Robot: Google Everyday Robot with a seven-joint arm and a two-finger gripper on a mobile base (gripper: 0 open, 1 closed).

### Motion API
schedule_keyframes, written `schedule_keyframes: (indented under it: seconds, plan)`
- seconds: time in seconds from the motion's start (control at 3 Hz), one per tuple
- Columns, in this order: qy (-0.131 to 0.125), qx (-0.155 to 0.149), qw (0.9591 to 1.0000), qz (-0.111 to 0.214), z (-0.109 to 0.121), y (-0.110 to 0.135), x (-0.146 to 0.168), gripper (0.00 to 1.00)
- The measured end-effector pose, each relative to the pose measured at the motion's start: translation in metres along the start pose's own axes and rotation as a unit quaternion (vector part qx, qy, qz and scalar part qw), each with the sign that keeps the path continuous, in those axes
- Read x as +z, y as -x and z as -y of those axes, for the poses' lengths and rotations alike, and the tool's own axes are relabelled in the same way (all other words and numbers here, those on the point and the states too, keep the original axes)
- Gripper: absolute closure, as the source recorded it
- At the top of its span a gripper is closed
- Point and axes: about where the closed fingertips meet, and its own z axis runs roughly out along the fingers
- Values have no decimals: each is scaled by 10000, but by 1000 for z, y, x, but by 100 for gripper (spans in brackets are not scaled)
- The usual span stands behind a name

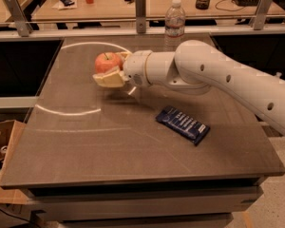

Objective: Pick apple

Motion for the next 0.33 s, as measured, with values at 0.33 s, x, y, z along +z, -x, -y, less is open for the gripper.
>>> schedule_keyframes:
  seconds: [0.33]
  plan:
    - [-10, -5, 10000, 14, 1, 2, -1, 100]
